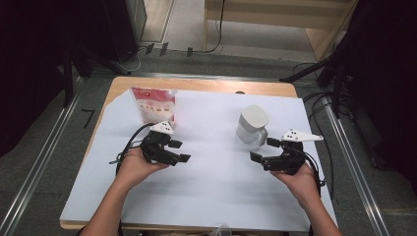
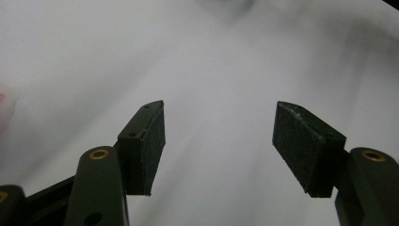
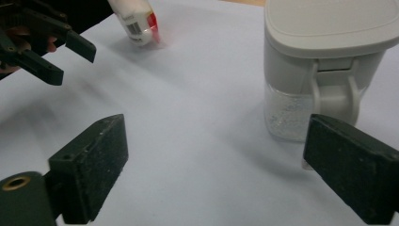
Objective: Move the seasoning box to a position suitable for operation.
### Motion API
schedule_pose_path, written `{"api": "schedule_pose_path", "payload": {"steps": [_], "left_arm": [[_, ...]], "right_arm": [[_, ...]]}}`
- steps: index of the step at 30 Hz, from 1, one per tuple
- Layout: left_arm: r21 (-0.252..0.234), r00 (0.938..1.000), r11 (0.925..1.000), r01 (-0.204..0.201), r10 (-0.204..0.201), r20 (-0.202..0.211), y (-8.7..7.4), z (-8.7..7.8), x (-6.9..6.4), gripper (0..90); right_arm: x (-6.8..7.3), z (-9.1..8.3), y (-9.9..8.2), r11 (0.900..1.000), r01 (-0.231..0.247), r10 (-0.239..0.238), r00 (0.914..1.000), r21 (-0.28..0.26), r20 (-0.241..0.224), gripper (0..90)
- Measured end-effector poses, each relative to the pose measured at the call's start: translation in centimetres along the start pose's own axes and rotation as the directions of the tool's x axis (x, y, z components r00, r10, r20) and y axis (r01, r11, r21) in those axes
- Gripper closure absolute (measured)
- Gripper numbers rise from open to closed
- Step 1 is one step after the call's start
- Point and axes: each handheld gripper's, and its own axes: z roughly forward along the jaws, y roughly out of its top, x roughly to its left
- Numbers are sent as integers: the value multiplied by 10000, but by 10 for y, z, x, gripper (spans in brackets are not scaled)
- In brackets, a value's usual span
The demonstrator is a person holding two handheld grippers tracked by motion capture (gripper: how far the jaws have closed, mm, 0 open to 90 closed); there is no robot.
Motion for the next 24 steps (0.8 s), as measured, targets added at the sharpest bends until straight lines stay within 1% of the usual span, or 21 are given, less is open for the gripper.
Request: {"api": "schedule_pose_path", "payload": {"steps": [1, 3, 4, 6, 7, 9, 10, 11, 12, 13, 14, 15, 18, 21, 22, 24], "left_arm": [[-4, 10000, 10000, 4, -4, 6, 0, 0, 0, 361], [0, 10000, 10000, 5, -5, 13, 0, 0, 0, 361], [33, 10000, 10000, -13, 13, -3, 0, 0, 0, 361], [42, 10000, 10000, -33, 33, -9, 0, 0, 0, 362], [19, 10000, 10000, -42, 42, -10, 1, 1, -1, 362], [9, 10000, 10000, -46, 46, -21, 1, 1, -1, 362], [13, 10000, 10000, -60, 60, -22, 1, 0, -1, 362], [-17, 10000, 10000, -48, 48, -17, 0, 1, -1, 362], [29, 10000, 10000, -94, 94, -3, 0, 0, 0, 362], [-14, 10000, 10000, 9, -9, 57, 0, 1, 1, 362], [-14, 10000, 10000, 9, -9, 57, 0, 1, 1, 362], [-27, 10000, 10000, 61, -60, 41, 0, 1, 1, 362], [7, 10000, 10000, 36, -36, 53, 0, 2, -1, 362], [19, 10000, 10000, 19, -19, 82, 1, 3, -1, 362], [5, 10000, 10000, -7, 7, 76, 1, 3, -2, 362], [55, 10000, 10000, -14, 13, 58, 1, 3, -2, 362]], "right_arm": [[-1, -1, 1, 10000, 4, -4, 9999, 19, 149, 51], [-2, -1, 2, 10000, 64, -64, 9998, 12, 186, 49], [-4, -2, 5, 10000, 37, -35, 9993, -39, 364, 47], [-6, -1, 6, 9999, 87, -85, 9992, -66, 386, 46], [-9, 0, 9, 9999, 122, -116, 9987, -109, 487, 47], [-10, 1, 10, 10000, 36, -31, 9985, -87, 545, 47], [-11, 2, 12, 10000, -64, 61, 9975, 33, 697, 48], [-11, 2, 12, 10000, -64, 61, 9975, 33, 697, 48], [-12, 3, 13, 9998, -134, 121, 9968, 158, 792, 49], [-12, 2, 15, 9998, -175, 163, 9968, 139, 783, 50], [-12, 2, 15, 9998, -175, 163, 9968, 139, 783, 50], [-12, 2, 19, 10000, 48, -53, 9961, 59, 886, 50], [-14, 5, 25, 9997, 254, -260, 9937, 68, 1093, 50], [-16, 6, 31, 9996, 251, -262, 9930, 105, 1151, 50], [-17, 6, 34, 9997, 176, -192, 9927, 143, 1191, 50], [-19, 4, 39, 9998, 140, -157, 9938, 162, 1097, 50]]}}
